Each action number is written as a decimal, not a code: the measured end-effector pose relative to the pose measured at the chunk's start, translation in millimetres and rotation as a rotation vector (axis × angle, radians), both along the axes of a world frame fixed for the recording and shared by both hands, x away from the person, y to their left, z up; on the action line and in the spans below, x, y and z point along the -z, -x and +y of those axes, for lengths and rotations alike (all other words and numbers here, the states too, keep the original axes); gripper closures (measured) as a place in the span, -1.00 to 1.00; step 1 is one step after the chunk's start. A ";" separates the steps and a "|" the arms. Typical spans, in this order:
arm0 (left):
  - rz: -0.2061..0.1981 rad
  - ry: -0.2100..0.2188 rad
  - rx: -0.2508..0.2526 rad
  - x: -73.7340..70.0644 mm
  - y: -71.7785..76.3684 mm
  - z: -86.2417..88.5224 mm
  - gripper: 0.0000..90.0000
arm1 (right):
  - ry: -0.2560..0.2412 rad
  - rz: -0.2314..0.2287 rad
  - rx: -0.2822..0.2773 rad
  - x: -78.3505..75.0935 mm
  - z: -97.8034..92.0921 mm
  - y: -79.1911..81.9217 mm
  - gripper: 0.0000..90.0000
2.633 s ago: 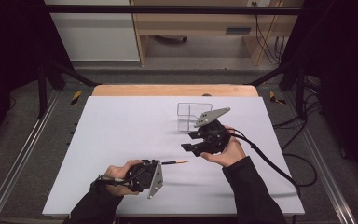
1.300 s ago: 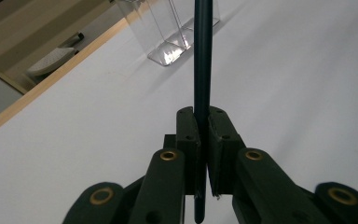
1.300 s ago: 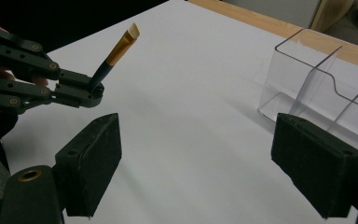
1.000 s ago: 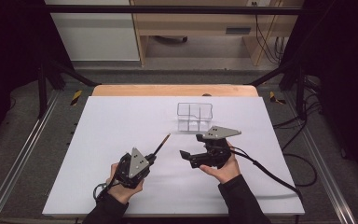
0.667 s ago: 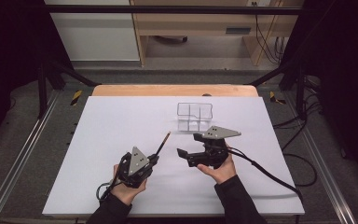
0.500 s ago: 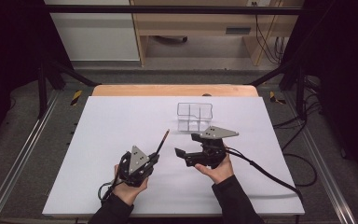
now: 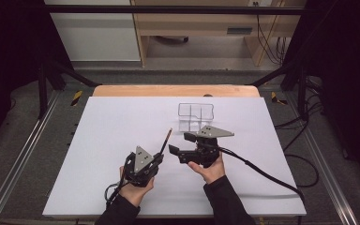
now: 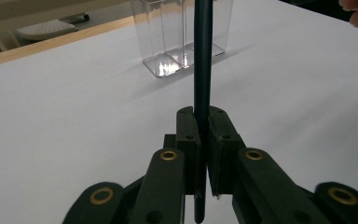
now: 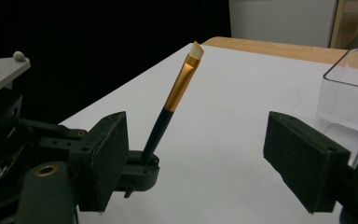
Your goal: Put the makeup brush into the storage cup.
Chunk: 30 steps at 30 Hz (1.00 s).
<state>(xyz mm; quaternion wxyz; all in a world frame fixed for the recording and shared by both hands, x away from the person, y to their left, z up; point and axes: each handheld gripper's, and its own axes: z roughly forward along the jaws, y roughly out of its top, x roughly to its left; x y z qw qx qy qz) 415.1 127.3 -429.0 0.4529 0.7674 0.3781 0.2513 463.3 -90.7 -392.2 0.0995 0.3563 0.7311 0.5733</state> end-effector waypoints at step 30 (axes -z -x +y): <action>0.025 0.031 -0.006 5.7 1.6 -6.4 0.86 | -0.152 0.122 0.013 22.9 17.5 -10.5 0.04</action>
